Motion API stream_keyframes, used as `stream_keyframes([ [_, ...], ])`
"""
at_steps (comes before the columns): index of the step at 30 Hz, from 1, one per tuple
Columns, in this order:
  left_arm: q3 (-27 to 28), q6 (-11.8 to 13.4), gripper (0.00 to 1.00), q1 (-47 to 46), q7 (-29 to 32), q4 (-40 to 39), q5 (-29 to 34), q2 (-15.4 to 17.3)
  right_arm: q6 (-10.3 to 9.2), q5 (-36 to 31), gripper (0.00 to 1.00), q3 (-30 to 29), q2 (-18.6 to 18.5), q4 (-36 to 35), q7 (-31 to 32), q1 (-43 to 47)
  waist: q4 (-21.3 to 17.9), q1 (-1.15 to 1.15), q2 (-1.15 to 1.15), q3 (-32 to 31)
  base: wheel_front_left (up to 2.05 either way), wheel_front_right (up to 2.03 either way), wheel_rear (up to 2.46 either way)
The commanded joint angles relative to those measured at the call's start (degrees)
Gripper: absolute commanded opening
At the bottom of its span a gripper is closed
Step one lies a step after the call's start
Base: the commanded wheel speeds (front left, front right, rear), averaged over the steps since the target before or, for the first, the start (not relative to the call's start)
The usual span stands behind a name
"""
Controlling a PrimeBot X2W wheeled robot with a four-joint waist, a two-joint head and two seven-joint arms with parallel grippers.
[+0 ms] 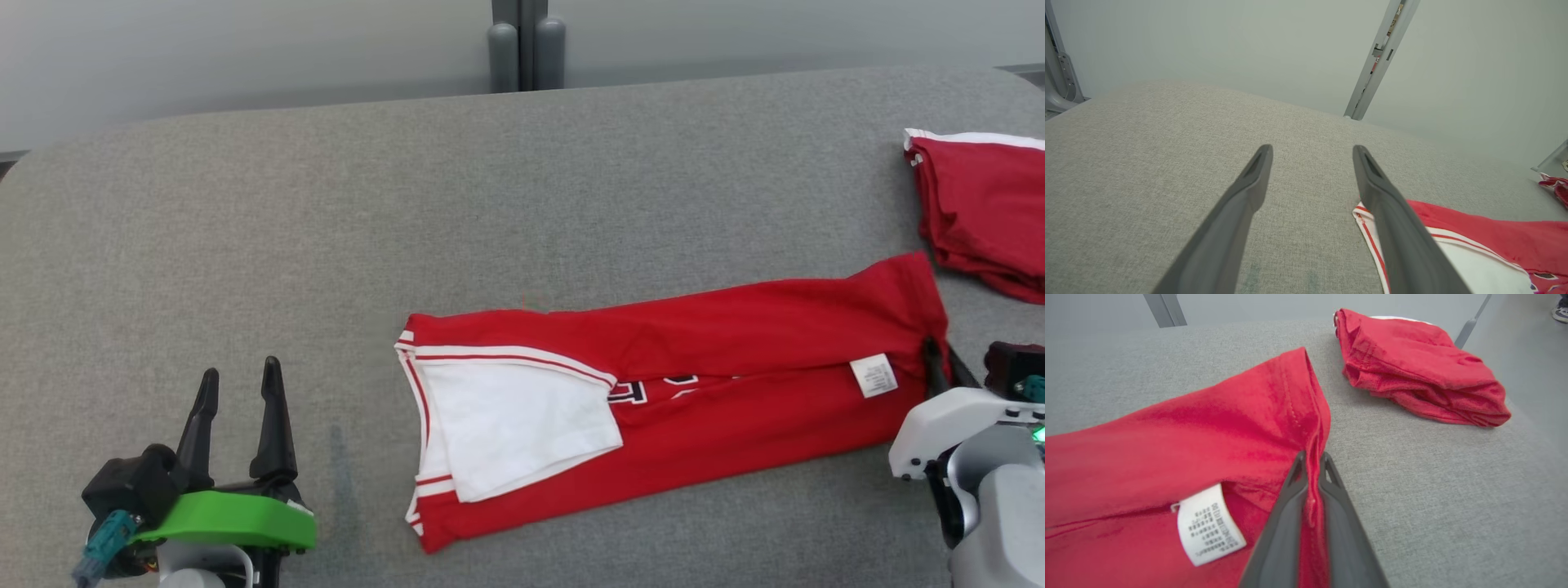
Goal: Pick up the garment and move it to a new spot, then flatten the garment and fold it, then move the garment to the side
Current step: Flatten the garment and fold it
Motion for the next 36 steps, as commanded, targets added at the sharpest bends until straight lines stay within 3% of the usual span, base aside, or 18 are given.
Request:
stream_keyframes([
  [1,0.5,-0.3,1.0,-0.1,0.0,0.2,0.7,-0.2,-0.14,-0.4,0.0,-0.9,-0.6,-1.7,0.6,0.7,-0.2,0.0,0.0,0.1,0.0,0.0,0.0],
  [6,1.3,-0.6,1.0,-0.1,0.0,0.5,1.7,-0.8,-0.14,2.2,0.0,-2.4,-0.2,-7.1,3.2,2.0,-0.5,0.0,0.0,0.2,0.0,0.0,0.0],
  [12,2.1,-1.0,1.0,0.0,0.0,1.1,2.5,-1.4,-0.12,8.0,0.0,3.8,0.7,-14.6,6.1,3.9,-0.4,0.0,0.0,0.1,0.0,0.0,0.0],
  [22,2.3,-1.5,1.0,-0.9,0.0,2.7,3.0,-2.1,-0.11,22.3,0.0,26.0,1.0,-22.3,7.7,6.2,1.6,0.0,0.0,0.1,0.0,0.0,0.0],
  [36,1.0,-1.9,1.0,-1.8,0.0,4.0,3.2,-2.8,-0.09,35.6,0.0,48.7,0.9,-16.3,2.8,1.4,6.1,0.0,0.0,0.6,0.0,0.0,0.0],
])
